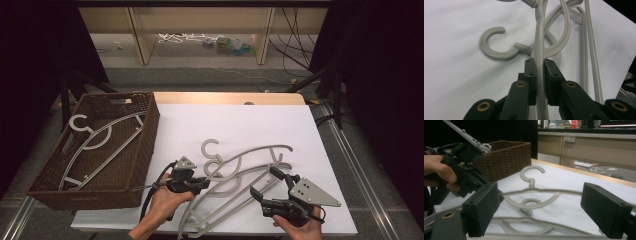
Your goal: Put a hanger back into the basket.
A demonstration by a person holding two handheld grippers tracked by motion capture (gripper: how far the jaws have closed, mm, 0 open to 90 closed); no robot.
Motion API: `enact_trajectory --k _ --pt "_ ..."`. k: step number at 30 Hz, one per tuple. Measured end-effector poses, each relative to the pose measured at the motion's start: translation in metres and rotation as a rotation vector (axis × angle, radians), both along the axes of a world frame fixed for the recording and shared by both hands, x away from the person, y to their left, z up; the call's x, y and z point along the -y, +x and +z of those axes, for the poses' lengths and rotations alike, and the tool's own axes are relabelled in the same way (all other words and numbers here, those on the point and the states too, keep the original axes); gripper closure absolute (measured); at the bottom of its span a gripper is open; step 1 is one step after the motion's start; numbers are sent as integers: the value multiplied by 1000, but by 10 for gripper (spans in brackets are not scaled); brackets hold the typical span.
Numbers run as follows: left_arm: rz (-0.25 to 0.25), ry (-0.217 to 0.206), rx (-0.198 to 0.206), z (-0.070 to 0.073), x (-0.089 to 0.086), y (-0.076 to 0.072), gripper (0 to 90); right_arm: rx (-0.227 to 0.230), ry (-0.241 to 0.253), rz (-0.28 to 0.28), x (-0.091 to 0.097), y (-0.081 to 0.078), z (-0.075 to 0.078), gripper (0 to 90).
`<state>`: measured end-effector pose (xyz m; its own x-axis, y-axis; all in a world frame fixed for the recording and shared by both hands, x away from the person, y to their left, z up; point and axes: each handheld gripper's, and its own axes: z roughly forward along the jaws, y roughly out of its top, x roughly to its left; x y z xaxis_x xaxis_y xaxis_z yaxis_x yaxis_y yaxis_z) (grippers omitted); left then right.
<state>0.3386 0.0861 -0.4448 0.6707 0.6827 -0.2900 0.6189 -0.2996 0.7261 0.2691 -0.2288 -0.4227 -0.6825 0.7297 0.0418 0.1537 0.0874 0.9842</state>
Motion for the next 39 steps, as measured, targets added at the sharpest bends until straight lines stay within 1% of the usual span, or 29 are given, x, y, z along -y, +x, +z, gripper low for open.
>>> enact_trajectory --k 1,2,3,4,5,6,7,8,10,12,15,17,19,20,21,23,24,25,26,30,31,34,35,36,39 --pt "9 -17 1 1 -1 0 817 4 16 10 -1 1 -1 160" --pt "15 -22 4 3 -3 0 817 2 16 9 -1 0 -1 160" --pt "17 -21 11 5 -5 -1 817 -2 5 3 0 0 0 160" --pt "21 -29 14 7 -6 -1 817 -8 0 -3 0 -1 0 160" --pt "10 -22 13 9 -8 0 817 -12 -1 -6 0 -1 0 160" --pt "23 -40 12 10 -9 0 817 -12 -1 -8 0 -1 0 160" --pt "18 -29 19 11 -11 0 817 -7 4 0 0 0 0 160" --pt "32 -44 18 12 -11 0 817 0 0 2 0 0 -1 160" --pt "39 -47 21 13 -14 0 817 -20 0 3 0 -1 0 160" --pt "46 -54 22 15 -18 1 817 -10 -6 -3 1 0 0 160" --pt "51 -66 26 17 -22 2 817 -18 -2 -8 1 -1 0 160" --pt "51 -76 32 21 -25 2 817 -18 -4 -9 1 -1 0 160" --pt "56 -89 41 26 -29 3 817 -21 1 -1 1 -1 -1 160" --pt "63 -100 44 30 -32 3 818 -14 12 1 0 0 -1 160" --pt "67 -109 47 33 -34 3 818 -23 -5 -8 1 -1 0 160" --pt "75 -125 55 41 -40 4 818 -16 16 4 0 0 -1 160" --pt "78 -134 58 44 -42 4 817 -17 10 3 0 0 -2 160" --pt "81 -131 67 49 -44 4 817 -21 11 2 0 0 -2 160" --pt "84 -138 74 54 -47 4 817 -23 7 -3 0 0 -1 160" --pt "83 -147 83 68 -55 6 817 -42 5 1 0 -1 -1 160" --pt "81 -146 87 70 -56 6 818 -32 8 -4 0 -1 -1 160" --pt "85 -155 87 80 -61 7 818 -32 7 -4 0 -1 -1 160" --pt "87 -152 92 83 -63 7 818 -31 15 0 0 -1 -2 160" --pt "86 -152 106 87 -66 8 818 -31 14 0 0 -1 -1 160" --pt "100 -173 102 96 -73 8 818 -36 9 -1 0 -1 -1 160"
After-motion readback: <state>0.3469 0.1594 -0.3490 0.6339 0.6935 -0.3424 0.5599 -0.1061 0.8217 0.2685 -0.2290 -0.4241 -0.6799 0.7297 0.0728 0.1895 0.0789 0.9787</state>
